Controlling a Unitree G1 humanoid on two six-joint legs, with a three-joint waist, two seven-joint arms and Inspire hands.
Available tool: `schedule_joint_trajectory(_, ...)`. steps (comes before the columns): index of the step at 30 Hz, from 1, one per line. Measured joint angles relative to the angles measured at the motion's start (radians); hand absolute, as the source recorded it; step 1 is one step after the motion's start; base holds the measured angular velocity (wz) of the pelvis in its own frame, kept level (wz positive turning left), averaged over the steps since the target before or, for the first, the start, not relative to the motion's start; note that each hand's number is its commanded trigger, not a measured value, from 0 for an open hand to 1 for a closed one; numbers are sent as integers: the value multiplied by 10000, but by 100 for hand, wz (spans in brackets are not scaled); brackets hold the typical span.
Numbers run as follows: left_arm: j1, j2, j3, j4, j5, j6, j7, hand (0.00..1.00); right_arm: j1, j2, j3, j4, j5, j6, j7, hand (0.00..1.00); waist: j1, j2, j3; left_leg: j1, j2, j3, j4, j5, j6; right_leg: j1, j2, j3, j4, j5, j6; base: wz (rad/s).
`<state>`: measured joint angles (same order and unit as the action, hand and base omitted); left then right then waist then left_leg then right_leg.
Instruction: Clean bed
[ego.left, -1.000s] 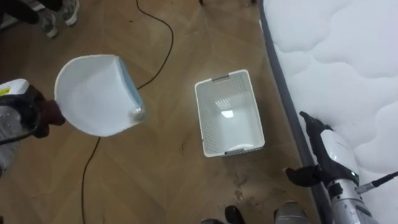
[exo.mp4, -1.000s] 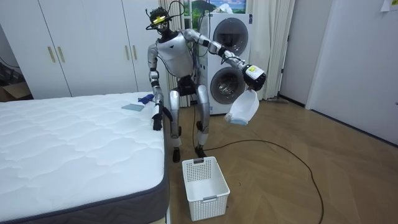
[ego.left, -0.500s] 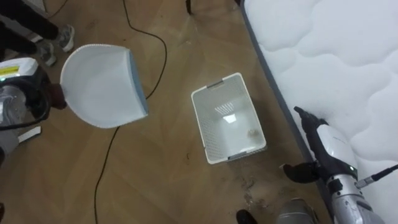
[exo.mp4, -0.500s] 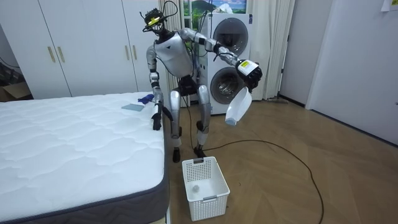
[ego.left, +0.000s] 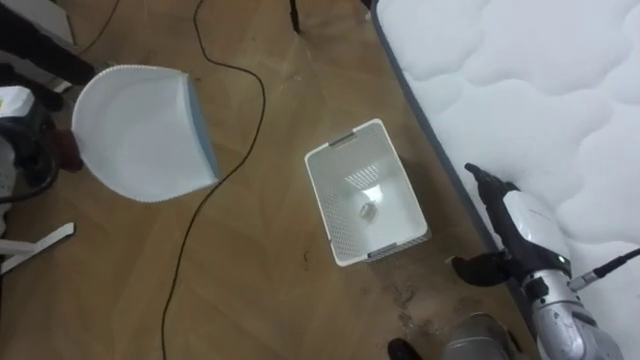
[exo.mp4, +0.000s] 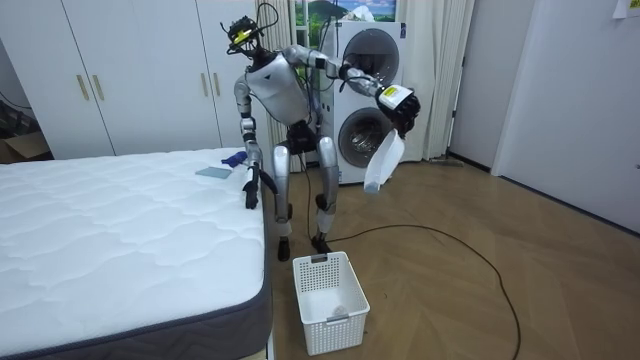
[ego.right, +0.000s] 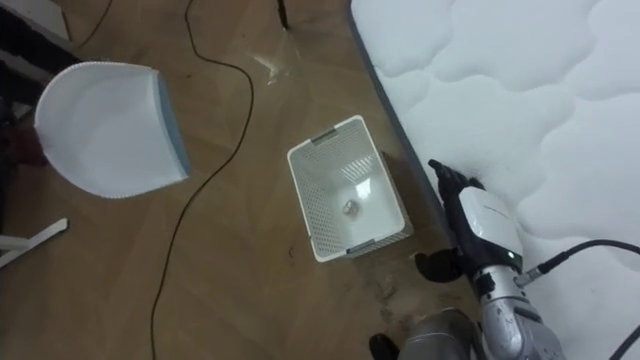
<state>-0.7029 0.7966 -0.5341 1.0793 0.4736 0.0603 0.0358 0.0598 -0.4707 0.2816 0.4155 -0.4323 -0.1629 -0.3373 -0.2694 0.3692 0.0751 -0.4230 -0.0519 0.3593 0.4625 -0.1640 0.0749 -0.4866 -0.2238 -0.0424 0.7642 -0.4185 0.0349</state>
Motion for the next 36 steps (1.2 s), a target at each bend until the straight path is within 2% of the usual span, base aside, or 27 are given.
schedule_joint_trajectory(3,46,-8,-2,0,-289,-4,0,100,-6,-30,2,47,1,-50,11,0,7,-13,9,18,-8,-10,-34,12,13,10,0,-10,-11,2,-3,0)
schedule_joint_trajectory(6,188,-116,-1,-261,-534,-11,28,100,3,-80,5,319,-21,-262,-48,0,2,-84,50,175,-28,-60,-78,12,13,179,-5,-29,-50,1,-2,1)
schedule_joint_trajectory(8,630,-144,3,-912,-1057,-216,52,100,20,-42,19,473,6,-419,-177,0,-49,-148,87,210,-24,-110,-102,16,17,296,-16,-155,-130,2,-2,9)
schedule_joint_trajectory(10,1006,-269,18,-1517,-1416,-269,87,100,80,0,17,481,56,-431,-200,0,-27,-271,69,223,-14,-126,-98,16,17,335,-17,-192,-164,2,-2,5)
schedule_joint_trajectory(12,1701,-397,412,-2446,-1574,-488,128,100,249,23,-7,483,72,-509,-208,0,-11,-536,53,220,26,-253,-85,14,17,451,0,-350,-321,20,-31,9)
schedule_joint_trajectory(13,1920,-417,505,-2741,-1595,-551,137,100,362,24,-18,482,72,-538,-224,0,-18,-603,27,219,39,-341,-89,14,17,525,15,-436,-410,38,-45,19)
schedule_joint_trajectory(15,2869,-443,916,-3970,-1577,-733,147,100,888,161,-46,514,73,-537,-260,0,92,-1004,-170,277,106,-580,-123,11,12,818,132,-666,-754,93,-62,19)
schedule_joint_trajectory(16,3130,-486,1051,-4237,-1572,-758,151,100,1014,207,-64,518,75,-534,-263,0,170,-1099,-213,335,136,-612,-147,10,10,884,179,-686,-879,118,-66,-9)
schedule_joint_trajectory(17,3716,-609,1384,-4770,-1600,-765,164,100,1259,313,-141,557,361,-527,-263,0,440,-1292,-329,448,232,-641,-167,1,-3,1022,312,-626,-1138,246,-98,-37)
schedule_joint_trajectory(18,4440,-805,1841,-5429,-1591,-728,212,100,1454,431,-254,563,554,-449,-267,0,722,-1426,-423,547,297,-862,-186,-7,-15,1215,488,-508,-1487,394,-106,-48)
schedule_joint_trajectory(19,4784,-936,2062,-5747,-1560,-722,225,100,1564,468,-332,544,574,-389,-272,0,880,-1449,-478,583,320,-1092,-202,-42,-76,1303,602,-417,-1676,488,-104,-70)
schedule_joint_trajectory(20,5524,-1219,2609,-6385,-1507,-802,239,100,1680,553,-455,564,629,-284,-306,0,1369,-1513,-532,773,408,-1421,-302,-164,-270,1453,840,-188,-1987,664,-132,-81)
schedule_joint_trajectory(21,6173,-1523,3058,-6783,-1497,-973,306,100,1695,697,-582,801,753,-254,-354,0,1613,-1589,-578,973,422,-1748,-381,-225,-369,1647,969,-3,-2241,809,-129,-79)
schedule_joint_trajectory(22,6439,-1660,3192,-6928,-1501,-987,350,100,1729,770,-631,884,844,-201,-396,0,1709,-1645,-607,1102,409,-1808,-399,-233,-381,1767,1023,112,-2335,843,-102,-58)
schedule_joint_trajectory(24,7197,-2079,3643,-7232,-1655,-1035,446,100,1968,953,-683,848,1395,-46,-534,0,1969,-1922,-665,1580,387,-1806,-543,-280,-448,2142,1052,345,-2520,886,-63,-38)
schedule_joint_trajectory(27,7495,-2498,4042,-7507,-1647,-1028,445,100,2188,1293,-921,847,1868,149,-673,0,1947,-2137,-670,1849,452,-1957,-559,-411,-574,2609,1264,367,-3008,1096,-38,-12)
schedule_joint_trajectory(29,7499,-2772,4236,-7644,-1661,-1028,443,100,2351,1353,-1098,838,2172,148,-685,0,1954,-2319,-692,1970,486,-1928,-567,-443,-559,2703,1323,496,-3116,1205,-6,-23)
schedule_joint_trajectory(32,7633,-3004,4353,-7955,-1658,-1059,437,100,2574,1502,-1544,644,2344,200,-744,0,1929,-2583,-691,2293,624,-1501,-527,-595,-523,2816,1400,684,-3147,1353,22,-51)
schedule_joint_trajectory(34,7847,-3227,4391,-8297,-1672,-1060,437,100,2847,1505,-1632,473,2411,204,-862,0,1974,-2729,-665,2661,740,-1006,-554,-709,-501,2899,1449,782,-3161,1480,53,-84)
schedule_joint_trajectory(35,8089,-3363,4410,-8575,-1653,-1069,437,100,2933,1517,-1657,451,2430,211,-867,0,2095,-2795,-677,2969,870,-545,-588,-818,-489,2930,1486,727,-3178,1615,43,-133)
schedule_joint_trajectory(36,8284,-3529,4444,-8801,-1656,-1073,437,100,2963,1504,-1688,389,2427,214,-880,0,2214,-2865,-650,3256,944,-114,-653,-913,-437,2922,1511,714,-3224,1790,37,-137)
